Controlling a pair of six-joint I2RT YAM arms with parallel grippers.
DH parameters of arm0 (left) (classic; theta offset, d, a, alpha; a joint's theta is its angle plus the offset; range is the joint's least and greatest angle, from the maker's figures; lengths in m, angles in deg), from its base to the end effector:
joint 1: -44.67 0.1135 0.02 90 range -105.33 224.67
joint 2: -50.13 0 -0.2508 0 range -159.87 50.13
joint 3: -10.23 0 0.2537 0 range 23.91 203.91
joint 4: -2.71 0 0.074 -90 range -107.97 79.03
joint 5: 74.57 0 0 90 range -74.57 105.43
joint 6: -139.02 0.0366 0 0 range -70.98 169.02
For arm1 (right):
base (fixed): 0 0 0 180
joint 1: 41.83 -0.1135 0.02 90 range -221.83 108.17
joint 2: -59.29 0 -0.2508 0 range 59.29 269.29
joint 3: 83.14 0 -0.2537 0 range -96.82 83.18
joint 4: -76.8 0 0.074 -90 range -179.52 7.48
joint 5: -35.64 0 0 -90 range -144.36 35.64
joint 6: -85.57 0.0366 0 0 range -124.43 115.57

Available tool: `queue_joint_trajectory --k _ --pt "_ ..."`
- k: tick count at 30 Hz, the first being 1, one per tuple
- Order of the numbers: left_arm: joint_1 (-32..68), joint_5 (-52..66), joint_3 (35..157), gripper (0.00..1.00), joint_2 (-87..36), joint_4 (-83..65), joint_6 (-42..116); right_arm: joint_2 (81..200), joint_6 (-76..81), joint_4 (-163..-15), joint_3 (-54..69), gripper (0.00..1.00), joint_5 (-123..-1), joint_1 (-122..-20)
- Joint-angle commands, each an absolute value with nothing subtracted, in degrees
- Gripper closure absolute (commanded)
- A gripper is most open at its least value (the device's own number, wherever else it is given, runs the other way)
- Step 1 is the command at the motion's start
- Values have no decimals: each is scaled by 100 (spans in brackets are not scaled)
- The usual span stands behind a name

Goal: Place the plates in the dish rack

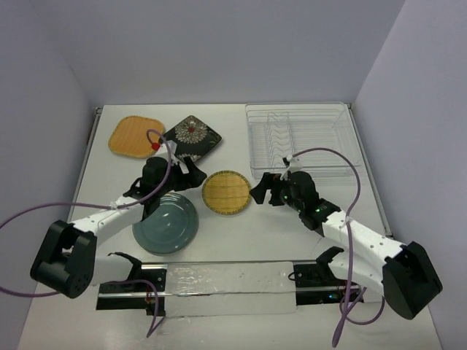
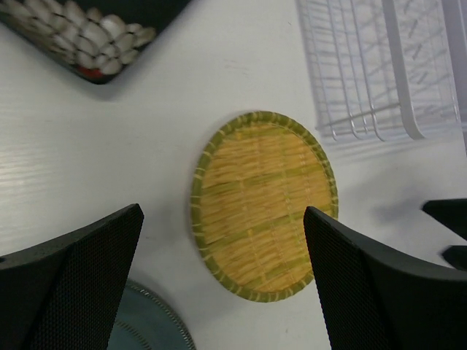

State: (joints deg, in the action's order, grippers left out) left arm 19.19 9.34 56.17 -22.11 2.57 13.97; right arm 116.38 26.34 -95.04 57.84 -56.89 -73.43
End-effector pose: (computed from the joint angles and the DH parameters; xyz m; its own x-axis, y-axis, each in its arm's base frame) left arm 0.2419 -0.1196 0.1908 -0.6240 -0.3352 -0.7059 0.1896 0.8114 -0.5529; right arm 0.1900 0.1188 0.1965 -0.6085 0.2257 -0.7608 -0.2862 0.8318 0.4757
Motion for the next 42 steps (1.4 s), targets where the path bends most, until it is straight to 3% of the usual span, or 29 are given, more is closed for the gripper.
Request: queue_joint_trajectory --k 1,7,18,26,33,42 --pt "1758 471 5957 1 -2696 765 1581 12309 2820 -9864 5873 4 -6054 -7445" --pt "1511 296 6462 1 -3720 811 1635 13477 3169 -11080 5811 7 -6604 -7493" --pt "1496 170 6618 1 -4433 889 1573 14463 3376 -11327 5453 10 -6699 -7514" --pt "1496 -45 6532 1 -4466 1047 1489 14918 3901 -11009 5055 34 -6464 -7510" --pt "1496 -321 6402 1 -4571 1364 1323 15144 4345 -10762 4944 47 -6261 -7513" --pt "1494 -543 6323 1 -4714 1627 1214 15321 4512 -10924 4993 51 -6430 -7521"
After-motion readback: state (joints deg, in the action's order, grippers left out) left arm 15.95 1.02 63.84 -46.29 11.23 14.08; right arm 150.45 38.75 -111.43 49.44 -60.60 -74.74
